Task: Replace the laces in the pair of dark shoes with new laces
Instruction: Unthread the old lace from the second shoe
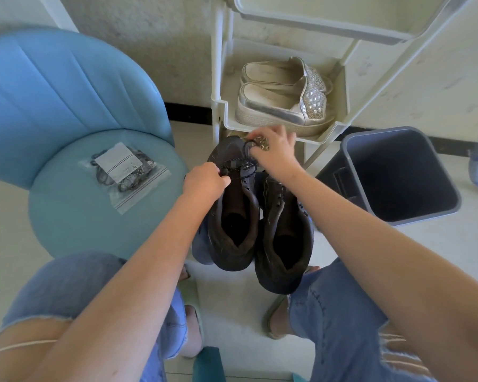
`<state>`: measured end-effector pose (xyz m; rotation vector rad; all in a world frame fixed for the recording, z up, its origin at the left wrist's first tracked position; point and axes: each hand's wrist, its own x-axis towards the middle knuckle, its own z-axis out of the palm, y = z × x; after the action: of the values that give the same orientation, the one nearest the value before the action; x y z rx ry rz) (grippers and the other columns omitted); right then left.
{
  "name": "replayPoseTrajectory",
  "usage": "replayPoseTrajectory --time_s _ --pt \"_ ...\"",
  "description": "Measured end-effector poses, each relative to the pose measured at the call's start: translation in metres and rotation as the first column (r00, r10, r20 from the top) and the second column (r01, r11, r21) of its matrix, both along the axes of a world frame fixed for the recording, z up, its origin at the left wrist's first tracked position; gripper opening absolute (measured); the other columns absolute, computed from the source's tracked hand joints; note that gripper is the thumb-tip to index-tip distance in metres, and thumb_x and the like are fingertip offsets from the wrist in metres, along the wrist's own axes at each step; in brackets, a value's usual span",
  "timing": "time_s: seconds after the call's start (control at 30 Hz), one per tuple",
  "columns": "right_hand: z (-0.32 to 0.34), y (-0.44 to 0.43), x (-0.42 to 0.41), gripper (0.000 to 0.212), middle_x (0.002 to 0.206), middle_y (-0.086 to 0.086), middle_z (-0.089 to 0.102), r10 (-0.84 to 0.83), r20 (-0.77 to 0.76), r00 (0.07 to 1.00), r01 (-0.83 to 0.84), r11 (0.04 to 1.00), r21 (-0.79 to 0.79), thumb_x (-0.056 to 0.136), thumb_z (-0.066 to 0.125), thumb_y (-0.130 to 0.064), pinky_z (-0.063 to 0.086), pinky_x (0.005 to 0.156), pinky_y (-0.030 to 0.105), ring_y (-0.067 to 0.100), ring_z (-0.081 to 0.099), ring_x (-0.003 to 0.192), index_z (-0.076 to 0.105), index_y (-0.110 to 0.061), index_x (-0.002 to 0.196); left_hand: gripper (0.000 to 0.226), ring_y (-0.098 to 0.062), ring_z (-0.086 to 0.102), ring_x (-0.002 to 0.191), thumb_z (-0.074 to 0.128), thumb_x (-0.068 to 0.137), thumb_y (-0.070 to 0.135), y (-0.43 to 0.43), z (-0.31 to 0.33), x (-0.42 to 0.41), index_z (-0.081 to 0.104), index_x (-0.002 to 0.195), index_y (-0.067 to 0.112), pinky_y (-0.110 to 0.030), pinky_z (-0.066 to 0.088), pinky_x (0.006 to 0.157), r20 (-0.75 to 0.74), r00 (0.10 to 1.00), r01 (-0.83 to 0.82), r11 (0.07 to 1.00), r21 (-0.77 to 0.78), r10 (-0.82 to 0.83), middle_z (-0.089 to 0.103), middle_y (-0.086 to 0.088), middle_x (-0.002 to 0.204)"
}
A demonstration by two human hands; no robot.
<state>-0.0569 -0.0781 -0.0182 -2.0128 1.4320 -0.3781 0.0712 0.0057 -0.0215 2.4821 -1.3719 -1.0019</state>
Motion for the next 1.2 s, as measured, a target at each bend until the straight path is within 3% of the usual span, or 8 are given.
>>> replayPoseTrajectory --time_s 0.17,0.5,0.6,0.67,0.77,0.9,1.0,1.2 --pt "-0.010 0.023 0.013 0.030 0.131 0.003 0.036 0.352 -0.232 0.907 -0.394 0.903 -0.170 0.080 0.062 -0.027 0.017 0.103 0.034 0.027 0.025 0.123 0.062 -0.025 0.110 0.041 -0.031 0.053 0.115 0.055 0.091 0.030 0.001 -0.001 0.001 0.052 0.126 0.009 -0.035 0.042 0.090 -0.007 1.000 -0.017 1.000 -0.020 0.017 0.058 -0.014 0.124" --pt "-0.015 0.024 0.019 0.017 0.133 -0.001 0.043 0.331 -0.365 0.870 -0.379 0.923 -0.067 0.085 0.067 -0.038 0.015 0.104 0.037 0.027 0.023 0.128 0.072 -0.025 0.093 0.037 -0.032 0.055 0.112 0.055 0.092 0.023 0.002 0.003 0.000 0.056 0.126 0.007 -0.038 0.046 0.093 -0.011 1.000 0.012 0.999 -0.041 -0.012 0.059 -0.015 0.123" --pt "-0.001 0.000 0.006 0.016 0.133 0.000 0.047 -0.032 -0.313 0.949 -0.004 0.994 -0.113 0.088 0.061 -0.034 0.018 0.108 0.041 0.028 0.028 0.129 0.072 -0.022 0.092 0.037 -0.032 0.052 0.117 0.052 0.095 0.021 0.003 0.003 0.001 0.053 0.130 0.012 -0.036 0.042 0.096 -0.035 0.999 0.008 1.000 -0.017 -0.009 0.056 -0.014 0.129" --pt "0.008 -0.018 -0.012 0.021 0.137 0.006 0.045 -0.368 -0.228 0.902 0.340 0.928 -0.151 0.092 0.054 -0.025 0.019 0.112 0.044 0.030 0.028 0.131 0.070 -0.014 0.099 0.038 -0.031 0.052 0.118 0.051 0.095 0.023 0.002 0.003 0.002 0.053 0.131 0.012 -0.036 0.042 0.096 -0.040 0.999 0.014 1.000 -0.011 -0.014 0.055 -0.013 0.130" --pt "0.013 -0.025 -0.028 0.025 0.138 0.007 0.043 -0.482 -0.150 0.863 0.462 0.874 -0.150 0.094 0.048 -0.016 0.020 0.113 0.042 0.031 0.027 0.132 0.068 -0.011 0.109 0.039 -0.032 0.051 0.118 0.051 0.094 0.024 0.002 0.003 0.001 0.050 0.130 0.009 -0.037 0.041 0.096 -0.026 1.000 0.014 1.000 -0.010 -0.015 0.054 -0.014 0.131" --pt "0.012 -0.010 -0.010 0.027 0.132 0.000 0.044 -0.075 -0.095 0.993 0.062 0.988 -0.139 0.089 0.054 -0.013 0.018 0.108 0.038 0.025 0.024 0.130 0.066 -0.025 0.109 0.041 -0.031 0.049 0.120 0.050 0.094 0.025 0.000 0.003 0.000 0.049 0.131 0.009 -0.036 0.041 0.095 -0.001 1.000 0.023 1.000 0.004 -0.023 0.053 -0.013 0.132" --pt "0.000 0.007 0.004 0.013 0.129 -0.002 0.044 0.283 -0.273 0.919 -0.299 0.954 -0.019 0.086 0.065 -0.039 0.018 0.105 0.039 0.026 0.025 0.126 0.070 -0.032 0.095 0.040 -0.030 0.051 0.119 0.052 0.094 0.025 0.000 0.004 0.001 0.052 0.130 0.010 -0.035 0.041 0.094 0.001 1.000 0.009 1.000 0.007 -0.009 0.055 -0.012 0.130" --pt "-0.012 0.022 0.019 0.020 0.126 -0.001 0.045 0.358 -0.372 0.857 -0.400 0.916 -0.040 0.082 0.068 -0.046 0.016 0.101 0.038 0.029 0.025 0.124 0.072 -0.029 0.090 0.031 -0.030 0.059 0.099 0.054 0.092 0.027 -0.002 0.005 -0.001 0.061 0.113 0.006 -0.033 0.045 0.077 0.037 0.998 0.052 0.998 0.024 -0.053 0.063 -0.015 0.109"
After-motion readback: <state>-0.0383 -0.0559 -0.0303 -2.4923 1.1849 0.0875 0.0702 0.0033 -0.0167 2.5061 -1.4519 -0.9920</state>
